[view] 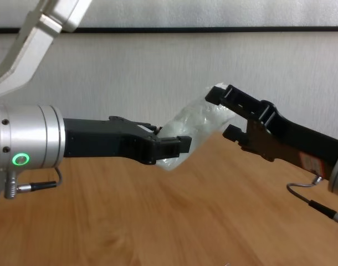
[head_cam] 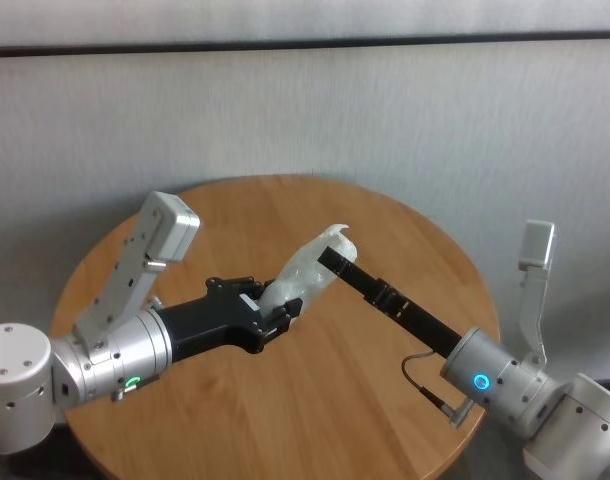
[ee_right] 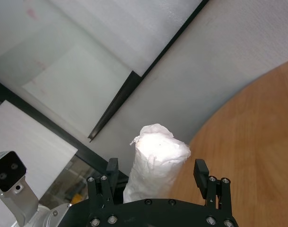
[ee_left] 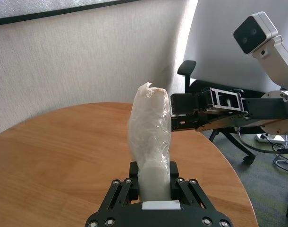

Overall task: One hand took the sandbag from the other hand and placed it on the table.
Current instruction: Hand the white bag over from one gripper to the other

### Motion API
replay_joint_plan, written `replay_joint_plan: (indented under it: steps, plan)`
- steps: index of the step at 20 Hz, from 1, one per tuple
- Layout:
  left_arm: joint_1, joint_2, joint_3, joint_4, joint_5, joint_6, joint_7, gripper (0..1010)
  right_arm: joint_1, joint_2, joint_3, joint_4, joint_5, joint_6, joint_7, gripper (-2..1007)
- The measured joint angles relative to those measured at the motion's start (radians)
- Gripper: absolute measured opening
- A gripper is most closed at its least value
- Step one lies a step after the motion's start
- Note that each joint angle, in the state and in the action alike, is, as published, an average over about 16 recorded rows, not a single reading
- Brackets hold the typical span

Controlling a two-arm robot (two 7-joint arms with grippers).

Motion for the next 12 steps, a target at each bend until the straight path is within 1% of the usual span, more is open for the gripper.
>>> replay_joint_plan:
  steps: [7, 12]
  plan:
    - [0.0, 0.0, 0.0, 0.0, 0.0, 0.0, 0.0, 381, 0.022, -0.002, -0.022, 0.019, 0.008, -0.004, 0.001, 1001]
    - [0.0, 0.0, 0.0, 0.0, 0.0, 0.0, 0.0, 380, 0.032, 0.001, -0.035, 0.024, 0.014, -0.01, -0.001, 1001]
